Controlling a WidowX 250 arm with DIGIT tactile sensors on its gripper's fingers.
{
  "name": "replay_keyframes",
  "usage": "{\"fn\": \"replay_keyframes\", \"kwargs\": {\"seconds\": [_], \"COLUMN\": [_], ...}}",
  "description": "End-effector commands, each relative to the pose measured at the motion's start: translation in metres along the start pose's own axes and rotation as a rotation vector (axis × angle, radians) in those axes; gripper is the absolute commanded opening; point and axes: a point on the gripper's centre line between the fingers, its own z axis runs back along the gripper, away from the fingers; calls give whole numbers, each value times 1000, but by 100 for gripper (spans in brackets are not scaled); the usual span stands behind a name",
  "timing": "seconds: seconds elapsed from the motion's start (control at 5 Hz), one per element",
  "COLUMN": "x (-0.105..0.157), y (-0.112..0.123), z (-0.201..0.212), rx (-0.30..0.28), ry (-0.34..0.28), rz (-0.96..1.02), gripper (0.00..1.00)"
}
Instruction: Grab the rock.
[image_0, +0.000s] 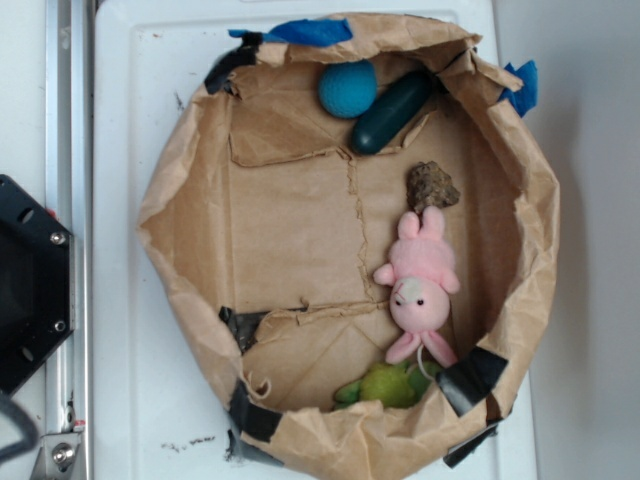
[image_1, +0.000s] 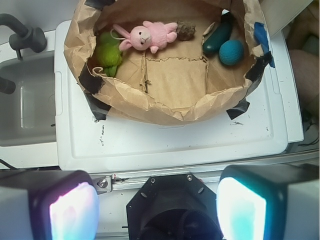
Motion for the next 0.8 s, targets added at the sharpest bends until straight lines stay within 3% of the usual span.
{"fn": "replay_keyframes", "kwargs": {"seconds": [0.0,0.2,0.6], "x": [0,15,15], "y": [0,19,19], "z": [0,6,6], "rx": [0,-13,-13], "ry": [0,-55,-55], "rz": [0,38,38], "gripper": [100,100,100]}}
